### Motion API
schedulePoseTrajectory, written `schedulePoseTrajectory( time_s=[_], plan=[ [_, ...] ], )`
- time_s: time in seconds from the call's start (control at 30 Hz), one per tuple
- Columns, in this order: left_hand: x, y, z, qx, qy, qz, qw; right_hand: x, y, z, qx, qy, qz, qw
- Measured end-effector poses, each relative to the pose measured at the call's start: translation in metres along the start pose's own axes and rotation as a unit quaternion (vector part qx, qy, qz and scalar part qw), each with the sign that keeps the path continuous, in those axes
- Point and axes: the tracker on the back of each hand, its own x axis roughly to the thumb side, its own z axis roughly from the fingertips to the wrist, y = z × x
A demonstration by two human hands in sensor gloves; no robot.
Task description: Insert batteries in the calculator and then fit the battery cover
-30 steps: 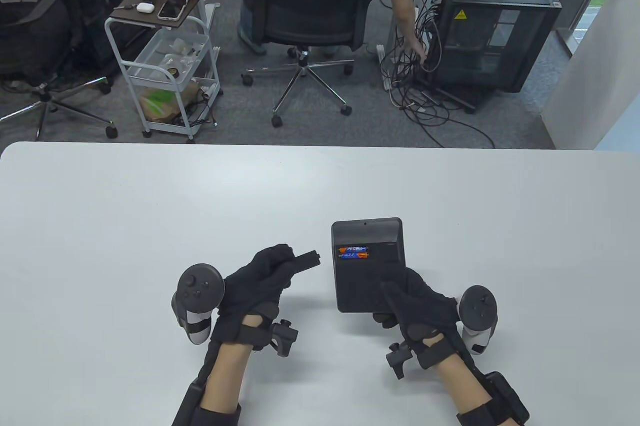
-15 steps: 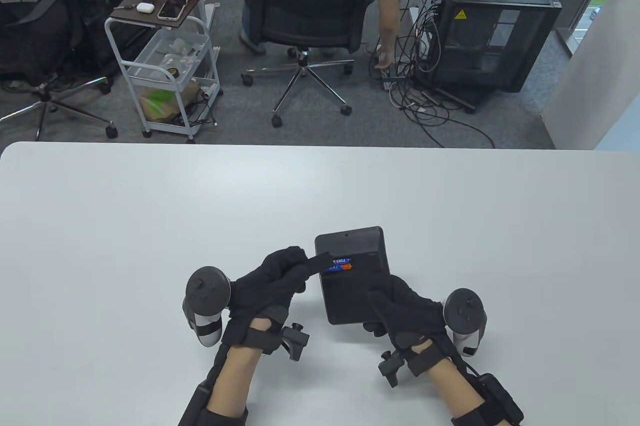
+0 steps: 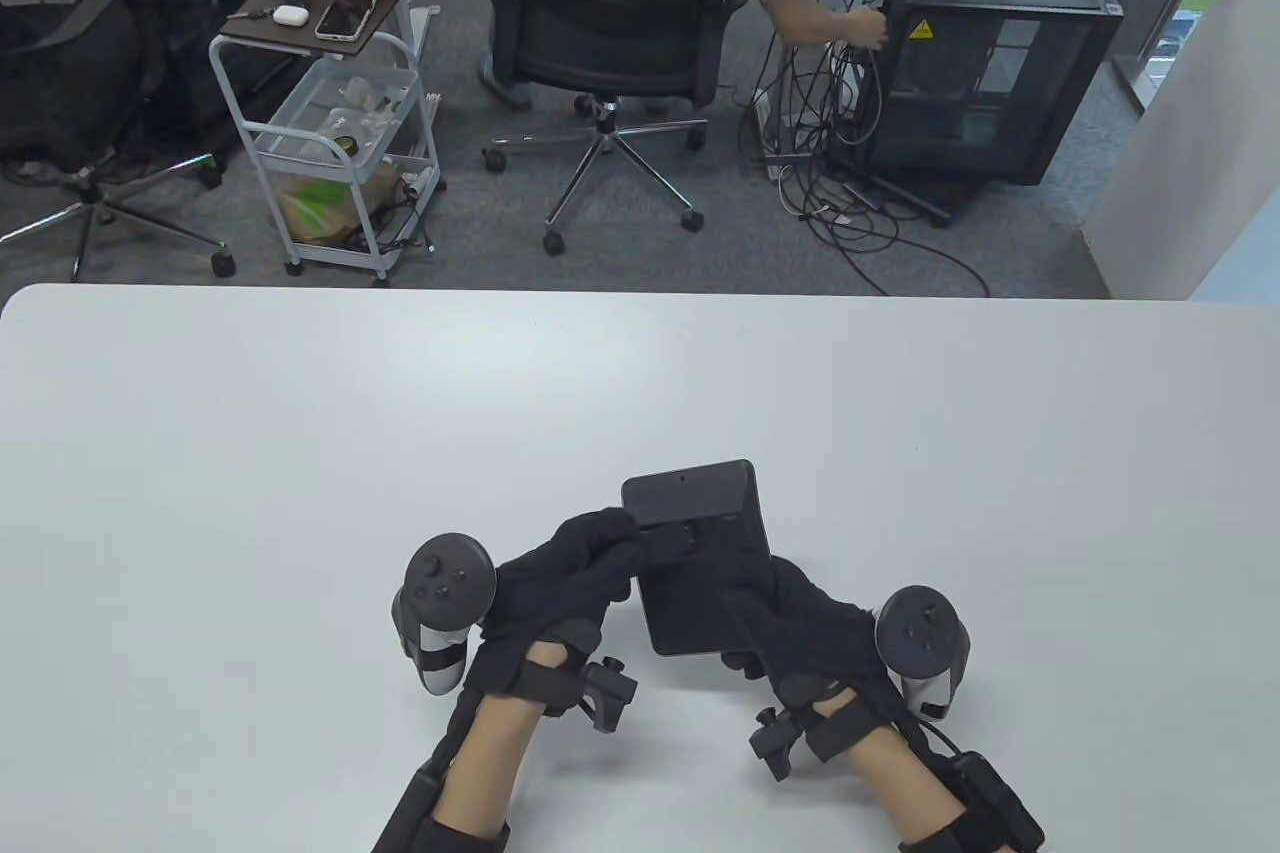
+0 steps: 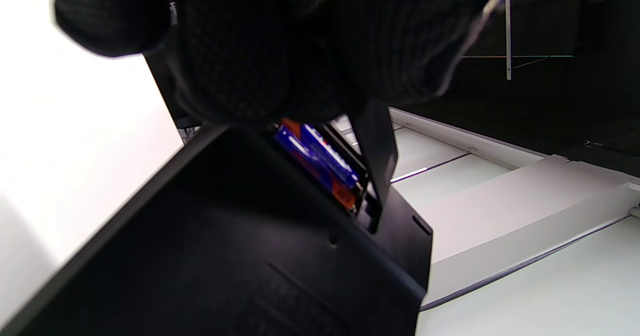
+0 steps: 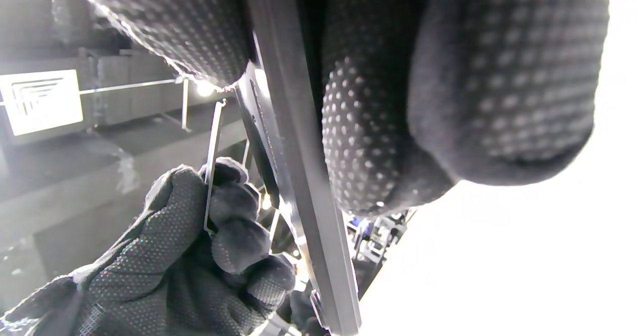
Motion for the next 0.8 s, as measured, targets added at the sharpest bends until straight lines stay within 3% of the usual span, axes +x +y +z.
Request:
schedulePoseTrajectory(
  time_s=[0.37,0.8],
  plan=[
    [0.002,-0.004,0.0014,0.003,0.009,-0.028,1.0,0.003,0.0033,0.0028,-0.008,-0.021,0.026,0.999],
    [0.0093,-0.006,0.0096,0.066,0.069,-0.16,0.982,0.0066,0.0078,0.0054,-0.006,-0.046,0.057,0.997]
  ],
)
